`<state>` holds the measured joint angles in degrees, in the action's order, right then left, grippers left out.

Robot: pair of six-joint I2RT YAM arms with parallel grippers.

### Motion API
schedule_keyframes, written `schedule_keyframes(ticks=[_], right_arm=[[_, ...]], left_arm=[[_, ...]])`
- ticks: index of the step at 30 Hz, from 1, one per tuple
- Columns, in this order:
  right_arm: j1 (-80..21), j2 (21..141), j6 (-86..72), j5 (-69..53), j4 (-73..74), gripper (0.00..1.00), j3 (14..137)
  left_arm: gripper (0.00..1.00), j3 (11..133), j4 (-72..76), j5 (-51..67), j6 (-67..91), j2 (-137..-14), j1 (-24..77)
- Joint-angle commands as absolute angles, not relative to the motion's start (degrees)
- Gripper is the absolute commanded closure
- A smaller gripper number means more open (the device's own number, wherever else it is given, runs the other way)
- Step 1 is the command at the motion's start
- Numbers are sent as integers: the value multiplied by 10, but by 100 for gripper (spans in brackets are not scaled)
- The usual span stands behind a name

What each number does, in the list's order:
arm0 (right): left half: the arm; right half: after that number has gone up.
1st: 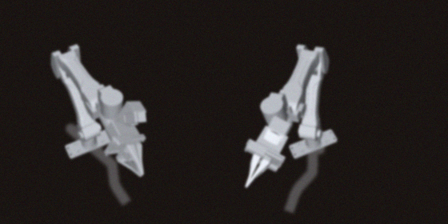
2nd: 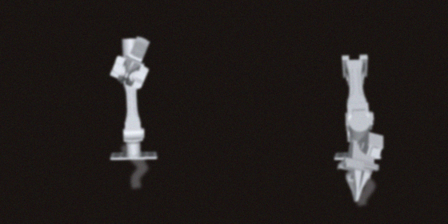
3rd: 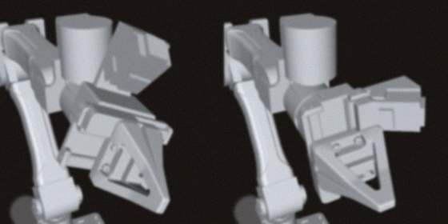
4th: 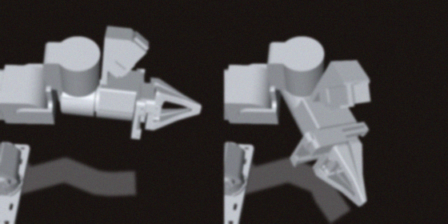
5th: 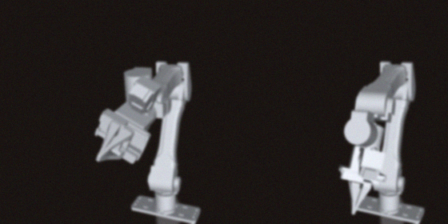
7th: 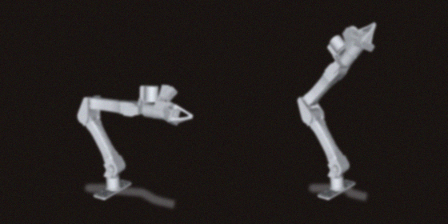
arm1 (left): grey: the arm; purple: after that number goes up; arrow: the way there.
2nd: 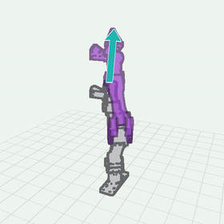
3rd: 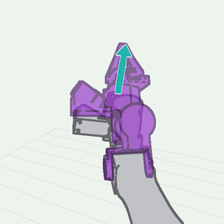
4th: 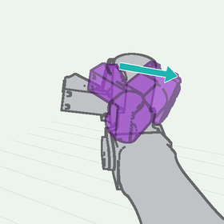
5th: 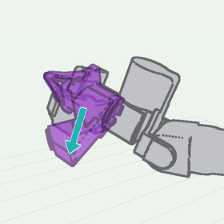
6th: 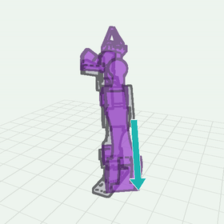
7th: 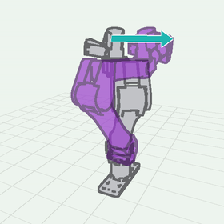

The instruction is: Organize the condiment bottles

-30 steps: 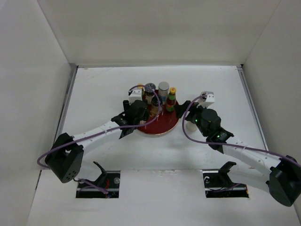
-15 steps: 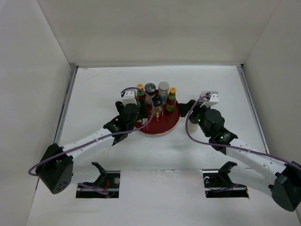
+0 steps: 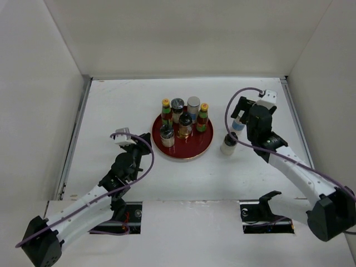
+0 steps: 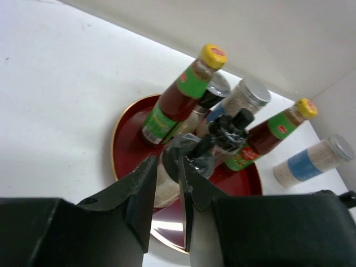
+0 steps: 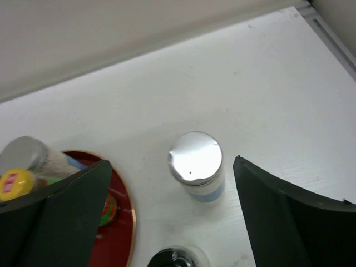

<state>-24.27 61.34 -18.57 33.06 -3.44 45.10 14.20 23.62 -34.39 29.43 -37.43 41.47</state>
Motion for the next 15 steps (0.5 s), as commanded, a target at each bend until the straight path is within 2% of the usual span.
schedule_keyframes(ticks=[1,6,11,15], right_arm=[[-209,671,-166,326,16,0,499],[-182,732,-169,304,48,0,534],[-171,775,-171,266,40,0,551],[-174,808,-172,249,36,4,569]], left_arm=[[80,115,310,-344,318,-368,388],[74,83,353,-323,343,-386,369],[73,70,371,-316,354,-410,367],[73,68,372,-316,354,-417,365]])
